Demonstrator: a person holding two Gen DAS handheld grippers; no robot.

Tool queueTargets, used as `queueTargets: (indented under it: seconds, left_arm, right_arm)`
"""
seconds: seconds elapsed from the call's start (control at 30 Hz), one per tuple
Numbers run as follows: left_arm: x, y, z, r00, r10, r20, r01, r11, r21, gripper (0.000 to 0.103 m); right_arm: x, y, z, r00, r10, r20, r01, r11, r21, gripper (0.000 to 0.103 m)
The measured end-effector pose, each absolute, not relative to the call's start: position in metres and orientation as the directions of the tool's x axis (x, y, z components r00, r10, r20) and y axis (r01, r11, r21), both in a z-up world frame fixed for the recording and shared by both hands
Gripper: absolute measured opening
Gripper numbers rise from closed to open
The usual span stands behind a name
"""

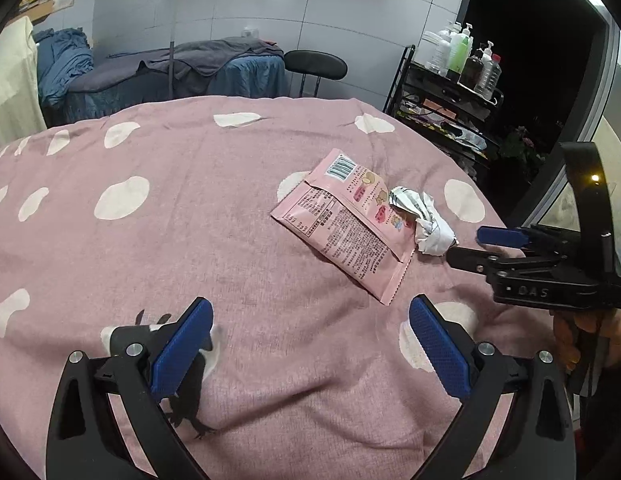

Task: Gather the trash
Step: 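Move both tools back over the pink wrapper and white foil on the bedspread, then grasp the white foil with the right tool while the left tool grasps the pink wrapper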

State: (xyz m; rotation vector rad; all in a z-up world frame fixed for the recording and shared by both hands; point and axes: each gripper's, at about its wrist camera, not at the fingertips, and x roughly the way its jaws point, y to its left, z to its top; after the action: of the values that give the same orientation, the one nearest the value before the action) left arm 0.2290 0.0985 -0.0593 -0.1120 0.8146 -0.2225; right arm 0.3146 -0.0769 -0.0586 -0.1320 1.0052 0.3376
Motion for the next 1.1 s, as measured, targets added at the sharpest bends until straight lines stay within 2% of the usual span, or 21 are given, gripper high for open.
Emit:
queueTargets:
  seconds: [0.13, 0.23, 0.3, 0.63, 0.87, 0.9, 0.97, 1.03, 1.1]
  left_arm:
    - [0.244, 0.089, -0.061, 0.635, -0.275, -0.722, 0.179, 0.962, -0.208, 0.097]
    - [0.257, 0.083, -0.066, 0.602, -0.319, -0.732, 0.197, 0.948, -0.251, 0.097]
    - [0.265, 0.081, -0.070, 0.581, -0.357, -0.731, 0.205, 0.934, -0.293, 0.097]
    - [0.298, 0.079, -0.091, 0.483, -0.519, -0.706, 0.192, 0.849, -0.492, 0.095]
    - [0.314, 0.064, -0.090, 0.488, -0.492, -0.721, 0.198, 0.867, -0.457, 0.093]
    - [0.316, 0.062, -0.089, 0.491, -0.494, -0.718, 0.201, 0.866, -0.458, 0.087]
    - [0.322, 0.059, -0.090, 0.474, -0.528, -0.705, 0.213, 0.845, -0.490, 0.067]
    - [0.329, 0.057, -0.100, 0.429, -0.577, -0.696, 0.195, 0.811, -0.552, 0.042]
    - [0.333, 0.056, -0.108, 0.405, -0.575, -0.711, 0.159, 0.810, -0.565, 0.030]
  right_arm:
    - [0.330, -0.070, -0.070, 0.458, 0.207, -0.865, -0.350, 0.936, 0.039, 0.055]
    - [0.334, -0.069, -0.073, 0.447, 0.204, -0.871, -0.351, 0.936, 0.039, 0.035]
    - [0.334, -0.071, -0.074, 0.448, 0.221, -0.867, -0.349, 0.935, 0.058, 0.030]
    - [0.318, -0.095, -0.054, 0.533, 0.265, -0.804, -0.292, 0.949, 0.120, 0.029]
    - [0.301, -0.106, -0.039, 0.574, 0.294, -0.764, -0.287, 0.946, 0.149, 0.029]
    - [0.297, -0.109, -0.036, 0.581, 0.300, -0.757, -0.285, 0.946, 0.157, 0.029]
    - [0.293, -0.112, -0.032, 0.592, 0.301, -0.748, -0.279, 0.947, 0.160, 0.029]
    - [0.288, -0.116, -0.029, 0.604, 0.296, -0.740, -0.272, 0.949, 0.158, 0.029]
    - [0.282, -0.122, -0.026, 0.614, 0.295, -0.732, -0.263, 0.951, 0.163, 0.029]
